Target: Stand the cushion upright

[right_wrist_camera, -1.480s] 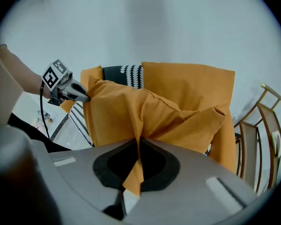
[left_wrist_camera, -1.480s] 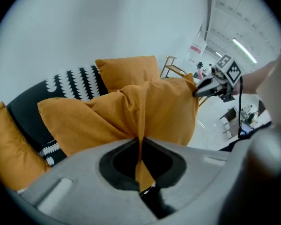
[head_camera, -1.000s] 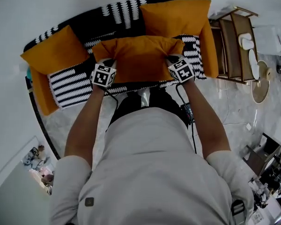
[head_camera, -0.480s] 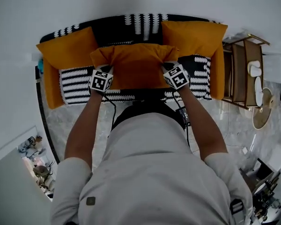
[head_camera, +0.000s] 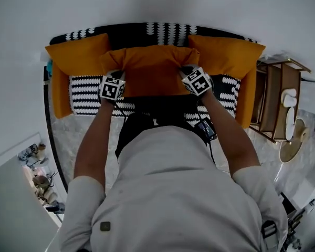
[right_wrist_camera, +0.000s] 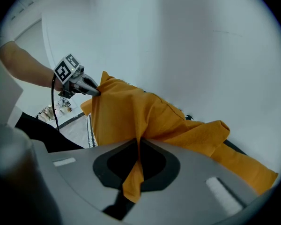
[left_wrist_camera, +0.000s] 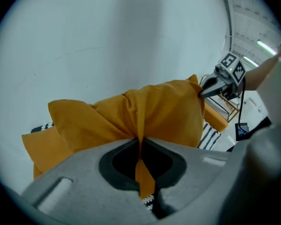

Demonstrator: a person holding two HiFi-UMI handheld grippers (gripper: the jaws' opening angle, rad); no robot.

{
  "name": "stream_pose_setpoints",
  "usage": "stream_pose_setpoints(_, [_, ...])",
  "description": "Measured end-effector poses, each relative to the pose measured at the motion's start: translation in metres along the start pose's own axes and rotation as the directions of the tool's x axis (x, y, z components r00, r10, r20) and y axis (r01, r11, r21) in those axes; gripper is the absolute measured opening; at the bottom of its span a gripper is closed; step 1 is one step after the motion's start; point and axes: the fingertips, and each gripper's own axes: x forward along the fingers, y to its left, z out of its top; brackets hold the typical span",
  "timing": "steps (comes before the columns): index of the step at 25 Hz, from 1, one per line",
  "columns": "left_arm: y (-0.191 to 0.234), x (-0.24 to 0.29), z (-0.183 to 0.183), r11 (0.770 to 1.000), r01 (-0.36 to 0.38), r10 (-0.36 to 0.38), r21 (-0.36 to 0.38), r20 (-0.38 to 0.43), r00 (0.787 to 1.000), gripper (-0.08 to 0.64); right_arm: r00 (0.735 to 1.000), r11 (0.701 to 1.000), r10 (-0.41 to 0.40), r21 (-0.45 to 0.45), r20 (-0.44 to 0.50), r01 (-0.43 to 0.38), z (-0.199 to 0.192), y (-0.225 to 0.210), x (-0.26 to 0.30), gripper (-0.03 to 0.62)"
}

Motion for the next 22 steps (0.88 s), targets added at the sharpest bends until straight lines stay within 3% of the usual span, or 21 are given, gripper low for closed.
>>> stream_pose_setpoints(5, [0.024, 0.027, 0.016, 1.000, 0.028, -0.028, 0.008, -0.022, 0.999, 0.012, 1.000, 1.000, 0.002, -0.022, -0.023, -0.003, 0.020, -0.029, 0.021, 0.017])
stream_pose_setpoints(17, [0.091, 0.096, 0.054, 0.997, 0.071, -0.070, 0.034, -0.043, 0.997, 0.016, 0.994, 0.999, -0.034, 0.021, -0.106, 0.037, 0.044, -0.088, 0.087, 0.021])
stream_pose_setpoints(22, [0.110, 0.132, 0.037, 0.993, 0.092, -0.085, 0.069, -0.101, 0.991, 0.029, 0.984, 0.999, -0.039, 0.005, -0.172, 0.040, 0.030, -0.097, 0.117, 0.023])
